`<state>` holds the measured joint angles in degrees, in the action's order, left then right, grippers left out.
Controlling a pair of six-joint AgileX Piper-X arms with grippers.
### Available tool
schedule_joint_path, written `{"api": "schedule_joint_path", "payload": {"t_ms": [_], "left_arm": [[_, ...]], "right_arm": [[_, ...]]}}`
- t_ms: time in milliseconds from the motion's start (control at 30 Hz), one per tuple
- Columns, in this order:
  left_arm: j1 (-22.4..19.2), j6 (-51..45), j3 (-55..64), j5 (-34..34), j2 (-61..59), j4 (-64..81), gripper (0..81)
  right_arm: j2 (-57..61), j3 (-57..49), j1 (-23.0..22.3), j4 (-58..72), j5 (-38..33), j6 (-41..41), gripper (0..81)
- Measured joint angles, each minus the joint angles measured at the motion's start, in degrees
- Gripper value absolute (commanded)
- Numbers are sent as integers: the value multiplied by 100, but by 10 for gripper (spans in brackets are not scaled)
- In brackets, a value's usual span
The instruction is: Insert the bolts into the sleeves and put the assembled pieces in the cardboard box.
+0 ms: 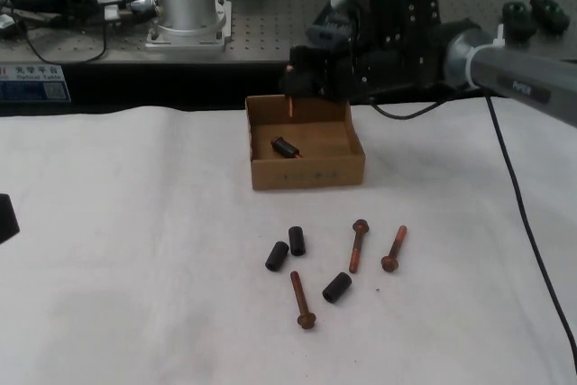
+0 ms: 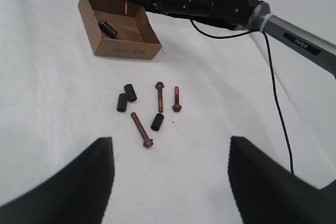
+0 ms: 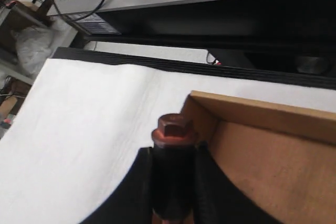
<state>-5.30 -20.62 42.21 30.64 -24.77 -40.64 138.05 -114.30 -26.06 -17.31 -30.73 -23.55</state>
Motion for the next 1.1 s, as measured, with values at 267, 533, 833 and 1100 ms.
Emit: {"api": "schedule_joint_path", "payload": {"t_ms": [267,533,833,1100], "left_arm": [[0,0,0,0,0,0,461],[0,0,0,0,0,0,461],[0,13,0,0,0,0,461],[0,464,0,0,0,0,461]], "right_arm": [[0,-32,0,-612,318,383,71],[0,-32,0,-946,629,508,321],[-322,-47,0,-1634,301,600,313],[-1563,-63,0,-3592,716,2056,313]]}}
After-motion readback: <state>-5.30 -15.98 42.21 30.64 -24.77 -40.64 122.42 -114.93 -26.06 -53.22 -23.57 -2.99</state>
